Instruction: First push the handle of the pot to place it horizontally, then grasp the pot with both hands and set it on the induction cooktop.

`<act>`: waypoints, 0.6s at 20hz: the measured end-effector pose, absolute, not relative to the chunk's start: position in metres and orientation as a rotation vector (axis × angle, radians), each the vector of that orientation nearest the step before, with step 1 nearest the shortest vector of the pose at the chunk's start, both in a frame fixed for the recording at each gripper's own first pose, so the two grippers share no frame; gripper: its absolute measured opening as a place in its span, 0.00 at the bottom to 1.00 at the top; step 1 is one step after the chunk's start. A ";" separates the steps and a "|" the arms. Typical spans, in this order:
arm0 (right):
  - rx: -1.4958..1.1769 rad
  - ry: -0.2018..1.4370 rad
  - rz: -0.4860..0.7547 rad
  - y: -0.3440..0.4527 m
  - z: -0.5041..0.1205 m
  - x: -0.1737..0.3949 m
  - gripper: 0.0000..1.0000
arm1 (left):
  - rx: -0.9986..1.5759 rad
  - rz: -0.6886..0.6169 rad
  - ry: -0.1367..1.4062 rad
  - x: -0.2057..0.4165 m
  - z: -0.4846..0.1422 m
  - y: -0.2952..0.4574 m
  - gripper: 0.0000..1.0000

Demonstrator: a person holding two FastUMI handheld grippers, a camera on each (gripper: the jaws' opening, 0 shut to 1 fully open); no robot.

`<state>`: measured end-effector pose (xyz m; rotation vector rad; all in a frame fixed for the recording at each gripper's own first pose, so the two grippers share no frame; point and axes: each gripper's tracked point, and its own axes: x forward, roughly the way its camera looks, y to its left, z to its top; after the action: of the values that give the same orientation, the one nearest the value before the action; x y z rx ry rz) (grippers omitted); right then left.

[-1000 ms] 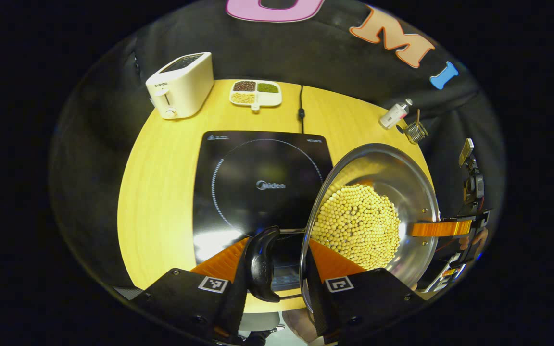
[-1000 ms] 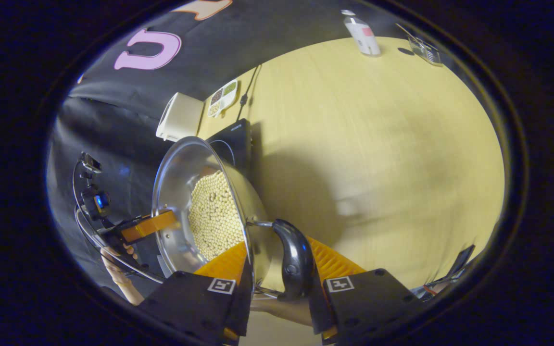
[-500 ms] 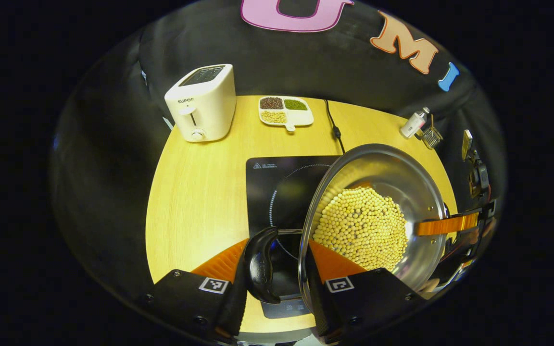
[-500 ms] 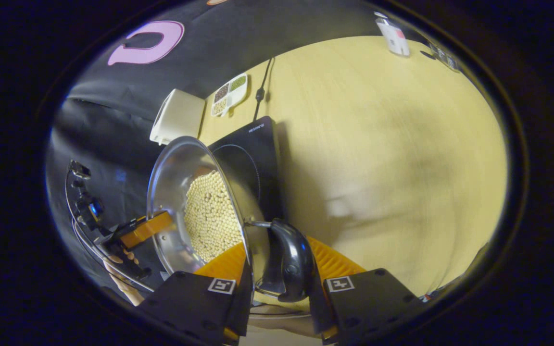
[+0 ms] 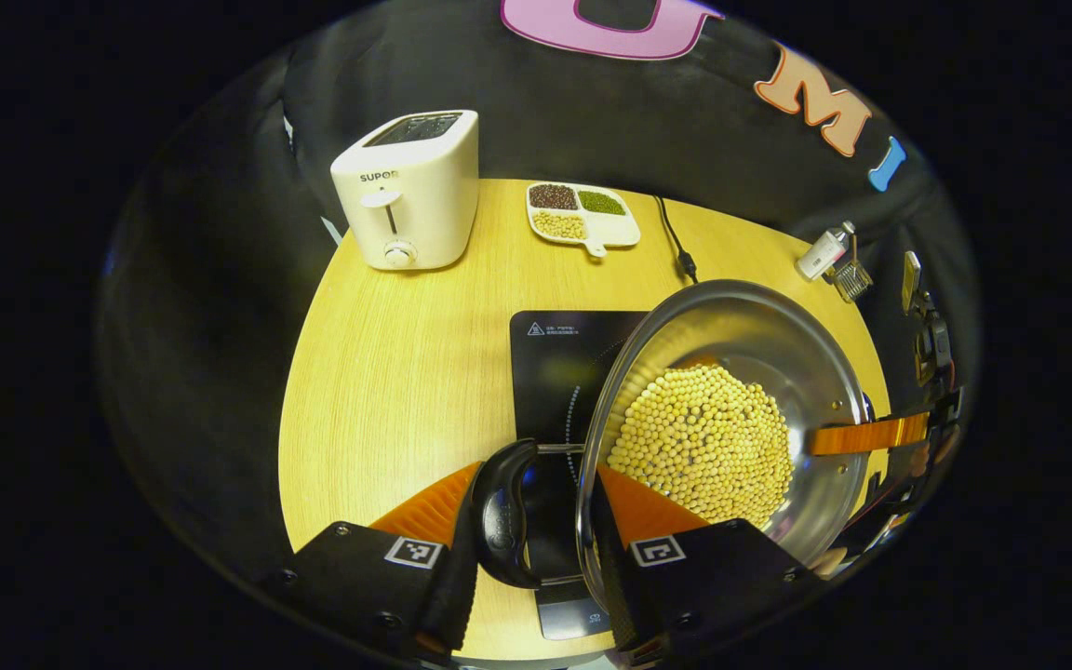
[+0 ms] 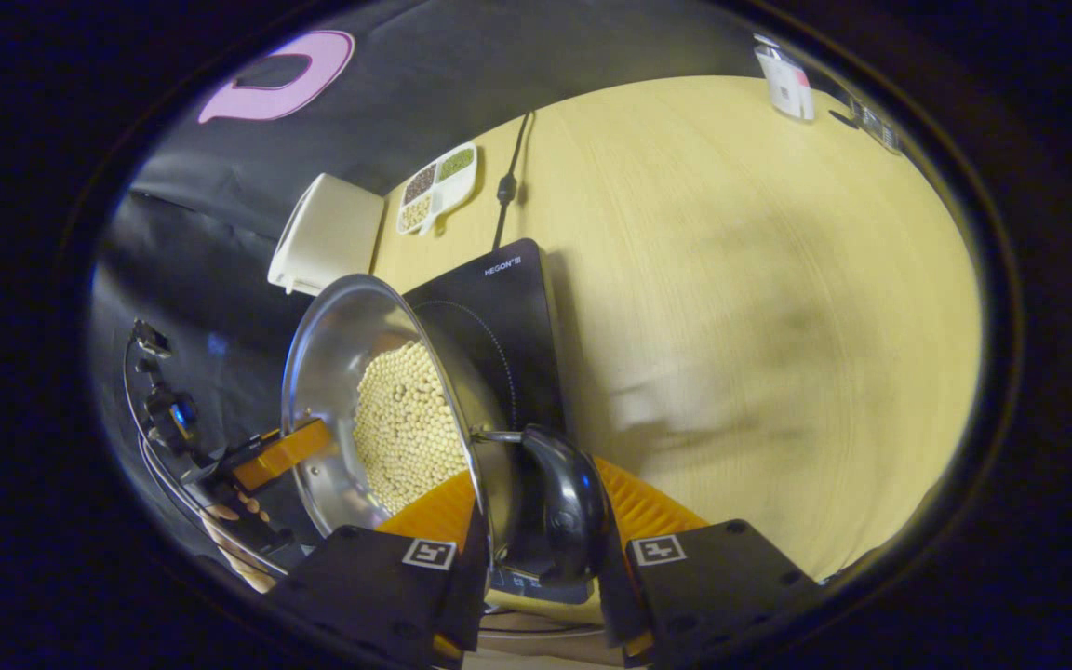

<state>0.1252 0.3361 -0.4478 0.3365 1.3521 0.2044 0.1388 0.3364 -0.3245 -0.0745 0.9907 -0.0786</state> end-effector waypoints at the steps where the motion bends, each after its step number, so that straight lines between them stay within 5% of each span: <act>1: 0.333 1.349 0.196 0.336 -0.451 0.129 0.54 | -0.075 -0.075 0.992 0.141 -0.327 0.336 0.59; 12: 0.318 1.343 0.178 0.337 -0.465 0.141 0.54 | -0.095 -0.072 0.984 0.145 -0.333 0.338 0.61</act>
<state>0.1412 0.3373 -0.4650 0.3175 1.3433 0.1780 0.1448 0.3383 -0.3334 -0.0950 0.9842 -0.0720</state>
